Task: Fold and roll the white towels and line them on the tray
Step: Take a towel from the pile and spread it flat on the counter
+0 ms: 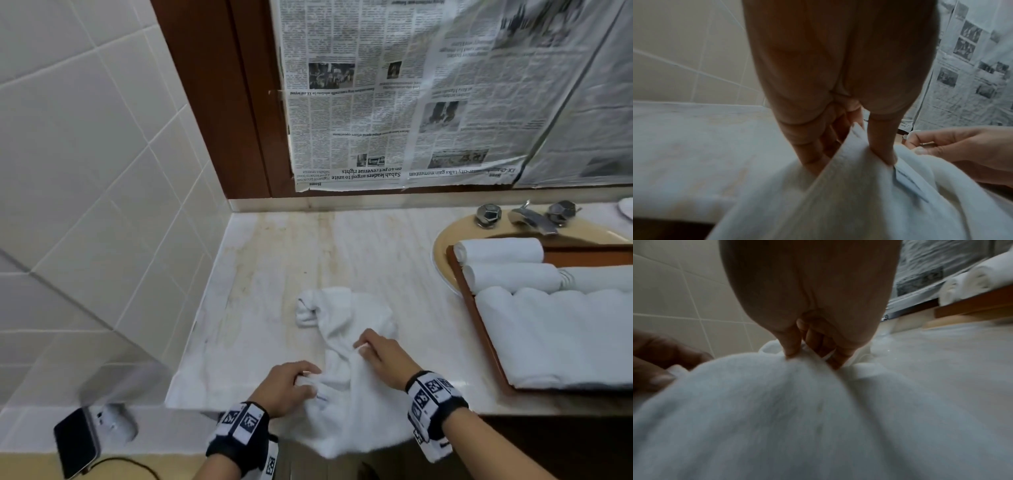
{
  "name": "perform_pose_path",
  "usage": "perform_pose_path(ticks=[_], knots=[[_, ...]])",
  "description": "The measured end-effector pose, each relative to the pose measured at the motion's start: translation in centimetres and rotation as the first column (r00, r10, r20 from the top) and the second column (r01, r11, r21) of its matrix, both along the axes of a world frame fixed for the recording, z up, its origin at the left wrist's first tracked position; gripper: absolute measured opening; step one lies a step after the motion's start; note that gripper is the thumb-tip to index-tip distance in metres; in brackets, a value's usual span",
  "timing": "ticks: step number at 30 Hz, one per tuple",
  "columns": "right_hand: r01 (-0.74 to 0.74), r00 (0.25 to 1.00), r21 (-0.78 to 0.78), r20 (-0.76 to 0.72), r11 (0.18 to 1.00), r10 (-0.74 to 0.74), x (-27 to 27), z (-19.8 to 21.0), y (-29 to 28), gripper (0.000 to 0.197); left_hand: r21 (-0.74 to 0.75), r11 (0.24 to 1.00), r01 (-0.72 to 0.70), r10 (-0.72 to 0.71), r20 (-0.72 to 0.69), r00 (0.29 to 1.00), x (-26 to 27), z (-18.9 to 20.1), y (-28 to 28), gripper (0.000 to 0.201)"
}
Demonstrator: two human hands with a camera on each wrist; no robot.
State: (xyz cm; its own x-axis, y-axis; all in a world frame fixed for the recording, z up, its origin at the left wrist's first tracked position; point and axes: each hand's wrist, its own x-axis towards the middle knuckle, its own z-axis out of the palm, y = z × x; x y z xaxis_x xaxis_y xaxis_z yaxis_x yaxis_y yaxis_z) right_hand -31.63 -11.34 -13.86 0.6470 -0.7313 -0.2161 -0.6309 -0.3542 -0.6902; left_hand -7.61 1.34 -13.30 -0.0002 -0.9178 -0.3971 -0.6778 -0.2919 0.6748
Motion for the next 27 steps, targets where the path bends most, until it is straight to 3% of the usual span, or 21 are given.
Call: perform_pose_path(ticks=[4, 6, 11, 14, 16, 19, 23, 27], knots=[[0.083, 0.996, 0.034, 0.027, 0.996, -0.084, -2.5, -0.5, 5.3, 0.009, -0.078, 0.994, -0.07, 0.066, -0.058, 0.996, -0.8, 0.7, 2.6, 0.049], [0.098, 0.995, 0.078, 0.021, 0.992, -0.1, -3.6, -0.2, 7.5, 0.007, -0.072, 0.997, 0.004, -0.007, -0.033, 0.999, -1.5, 1.1, 3.0, 0.057], [0.087, 0.996, 0.186, -0.016, 0.979, -0.085, -6.0, 1.7, 11.7, 0.013, 0.069, 0.971, 0.229, -0.235, 0.101, 0.967, -4.4, 1.8, 2.7, 0.064], [0.089, 0.996, 0.221, 0.01, 0.971, -0.093, -7.3, 3.1, 12.9, 0.009, 0.193, 0.931, 0.31, -0.346, 0.195, 0.918, -6.2, 1.5, 3.8, 0.056], [0.088, 0.995, 0.193, 0.026, 0.977, -0.094, -7.9, 3.9, 13.4, 0.008, 0.279, 0.897, 0.344, -0.401, 0.18, 0.898, -6.9, 0.9, 5.5, 0.049], [0.155, 0.984, 0.081, 0.081, 0.985, -0.161, -8.7, 3.8, 13.0, 0.007, 0.216, 0.933, 0.289, -0.315, 0.096, 0.944, -7.0, 0.5, 7.2, 0.044], [0.273, 0.956, -0.028, 0.121, 0.962, -0.268, -8.7, 3.0, 9.7, 0.008, -0.045, 0.996, 0.076, -0.077, -0.02, 0.997, -6.8, 2.4, 5.9, 0.036], [0.331, 0.937, -0.015, 0.129, 0.944, -0.326, -7.8, 3.4, 7.7, 0.009, -0.165, 0.985, -0.052, 0.049, -0.019, 0.999, -8.0, 3.6, 3.9, 0.051]])
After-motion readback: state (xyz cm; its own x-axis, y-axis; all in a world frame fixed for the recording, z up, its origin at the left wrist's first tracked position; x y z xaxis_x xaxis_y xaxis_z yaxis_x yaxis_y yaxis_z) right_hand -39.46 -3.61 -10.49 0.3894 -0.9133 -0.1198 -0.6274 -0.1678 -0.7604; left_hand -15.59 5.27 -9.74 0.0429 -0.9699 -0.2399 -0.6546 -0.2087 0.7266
